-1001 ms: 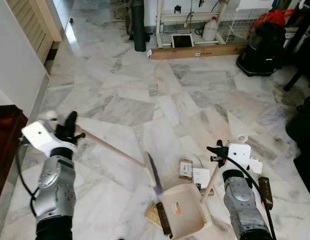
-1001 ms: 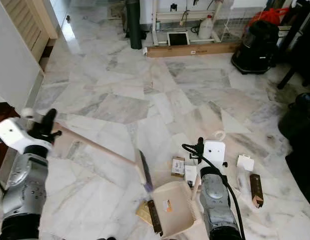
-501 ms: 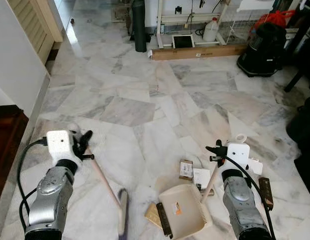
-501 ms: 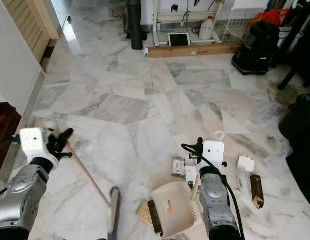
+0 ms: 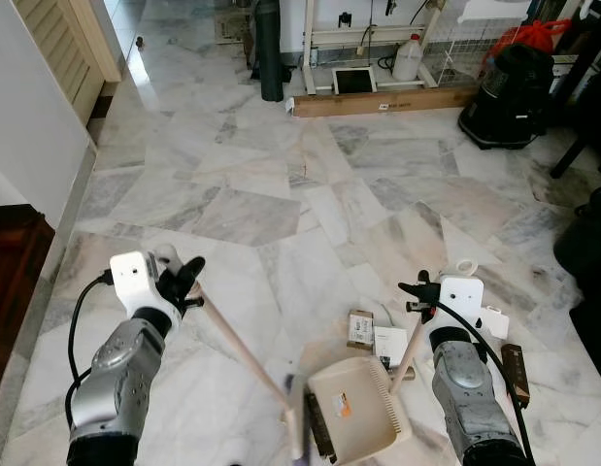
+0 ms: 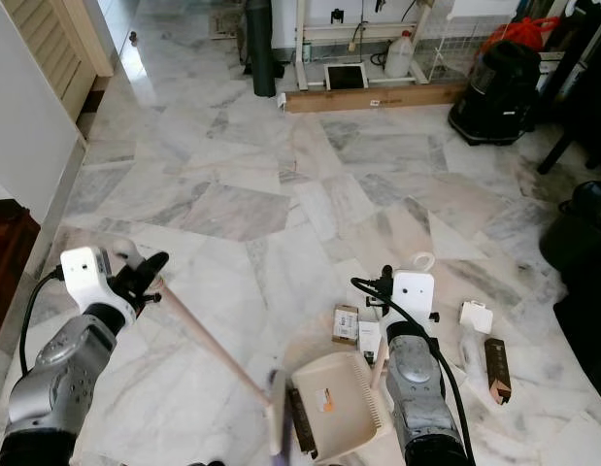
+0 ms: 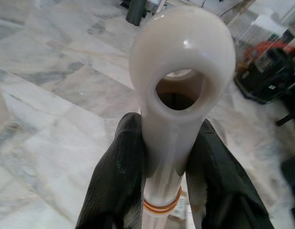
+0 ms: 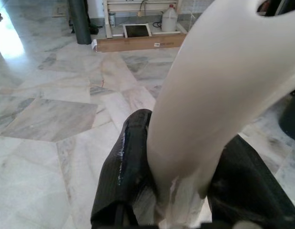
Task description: Sweep floor
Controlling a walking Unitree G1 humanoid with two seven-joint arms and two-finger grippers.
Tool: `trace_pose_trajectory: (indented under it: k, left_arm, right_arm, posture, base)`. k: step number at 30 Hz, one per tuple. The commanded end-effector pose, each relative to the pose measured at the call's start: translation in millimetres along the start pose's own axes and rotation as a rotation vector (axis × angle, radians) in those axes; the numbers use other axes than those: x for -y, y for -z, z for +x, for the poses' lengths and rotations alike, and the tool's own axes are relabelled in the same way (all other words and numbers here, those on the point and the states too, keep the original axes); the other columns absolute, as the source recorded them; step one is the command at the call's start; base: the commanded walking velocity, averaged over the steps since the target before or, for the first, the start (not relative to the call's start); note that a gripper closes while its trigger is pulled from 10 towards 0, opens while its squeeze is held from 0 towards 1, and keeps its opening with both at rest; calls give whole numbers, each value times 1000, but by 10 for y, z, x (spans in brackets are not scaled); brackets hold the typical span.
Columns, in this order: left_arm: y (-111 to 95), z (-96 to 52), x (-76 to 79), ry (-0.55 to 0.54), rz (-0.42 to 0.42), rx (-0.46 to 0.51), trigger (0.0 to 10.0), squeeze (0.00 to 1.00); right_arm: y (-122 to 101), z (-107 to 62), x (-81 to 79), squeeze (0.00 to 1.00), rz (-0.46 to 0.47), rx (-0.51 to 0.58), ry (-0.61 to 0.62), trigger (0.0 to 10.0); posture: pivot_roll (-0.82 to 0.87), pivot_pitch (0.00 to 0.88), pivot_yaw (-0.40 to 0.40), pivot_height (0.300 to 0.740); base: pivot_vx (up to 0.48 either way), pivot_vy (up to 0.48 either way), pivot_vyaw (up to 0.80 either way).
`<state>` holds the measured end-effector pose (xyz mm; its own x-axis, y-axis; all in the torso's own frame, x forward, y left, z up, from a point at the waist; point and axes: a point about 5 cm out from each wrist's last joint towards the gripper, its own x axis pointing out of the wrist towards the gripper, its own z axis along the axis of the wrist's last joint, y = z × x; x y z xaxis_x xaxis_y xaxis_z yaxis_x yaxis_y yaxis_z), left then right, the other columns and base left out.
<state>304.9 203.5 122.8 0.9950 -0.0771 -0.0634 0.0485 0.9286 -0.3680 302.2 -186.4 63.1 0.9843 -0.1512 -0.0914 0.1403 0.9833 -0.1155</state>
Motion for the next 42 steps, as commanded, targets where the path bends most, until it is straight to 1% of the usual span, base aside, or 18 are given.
trace_pose_trajectory:
  k: [1, 3, 6, 7, 9, 12, 14, 15, 16, 17, 20, 23, 26, 29, 30, 38, 42]
  left_arm:
    - [18, 9, 8, 5, -62, -7, 10000, 0]
    - [9, 21, 17, 8, -87, -16, 10000, 0]
    - [3, 30, 19, 9, -96, -18, 10000, 0]
    - [-6, 35, 21, 6, -111, -14, 10000, 0]
    - [-38, 40, 14, -6, -109, 6, 10000, 0]
    - [-82, 43, 16, -9, -129, 31, 10000, 0]
    - [-165, 33, 8, -17, -136, 89, 10000, 0]
    - [-165, 33, 8, -17, -136, 89, 10000, 0]
    - [-278, 0, -35, -50, -125, 170, 10000, 0]
    - [-348, -31, -73, -80, -108, 222, 10000, 0]
    - [-427, -73, -118, -107, -71, 277, 10000, 0]
    - [-441, -93, -146, -123, -68, 293, 10000, 0]
    - [-432, -111, -182, -147, -45, 299, 10000, 0]
    - [-425, -115, -191, -156, -42, 302, 10000, 0]
    - [-413, -116, -197, -169, -52, 319, 10000, 0]
    - [-392, -107, -176, -168, -43, 336, 10000, 0]
    - [-383, -103, -172, -168, -39, 345, 10000, 0]
  right_arm:
    - [128, -41, 21, 0, 1, -63, 6, 10000]
    - [124, -38, 21, 0, 2, -62, 8, 10000]
    - [122, -35, 18, 0, 3, -62, 7, 10000]
    - [122, -33, 16, 0, 5, -62, 6, 10000]
    - [124, -33, 12, 0, 6, -63, 6, 10000]
    - [126, -32, 11, 0, 6, -64, 5, 10000]
    - [128, -32, 8, 0, 8, -64, 6, 10000]
    - [128, -32, 8, 0, 8, -64, 6, 10000]
    - [129, -32, 4, 0, 9, -65, 5, 10000]
    - [130, -34, 2, 0, 10, -65, 5, 10000]
    - [132, -35, -1, 0, 15, -66, 4, 10000]
    - [129, -36, -4, 0, 28, -62, 6, 10000]
    - [75, -41, -3, 0, 75, -32, 17, 10000]
    - [62, -42, 0, 0, 95, -28, 22, 10000]
    - [40, -44, 20, 0, 117, -20, 28, 10000]
    - [-63, -15, 100, 0, 132, 27, 41, 10000]
    - [-150, 5, 147, 0, 160, 63, 50, 10000]
  posture:
    - [-31, 161, 9, 740]
    - [-29, 163, 9, 740]
    - [-27, 162, 9, 740]
    - [-27, 162, 9, 740]
    - [-27, 162, 10, 740]
    - [-25, 162, 11, 740]
    - [-24, 162, 12, 740]
    - [-24, 162, 12, 740]
    - [-24, 162, 12, 740]
    - [-22, 162, 13, 740]
    - [-22, 162, 13, 740]
    - [-22, 162, 13, 740]
    - [-22, 162, 13, 740]
    - [-20, 157, 13, 740]
    - [-21, 156, 13, 740]
    - [-23, 146, 11, 740]
    - [-27, 128, 8, 740]
  base:
    - [0, 0, 0]
    - [0, 0, 0]
    - [0, 0, 0]
    - [0, 0, 0]
    - [0, 0, 0]
    - [0, 0, 0]
    - [0, 0, 0]
    - [0, 0, 0]
    - [0, 0, 0]
    - [0, 0, 0]
    - [0, 0, 0]
    - [0, 0, 0]
    - [0, 0, 0]
    - [0, 0, 0]
    - [0, 0, 0]
    - [0, 0, 0]
    - [0, 0, 0]
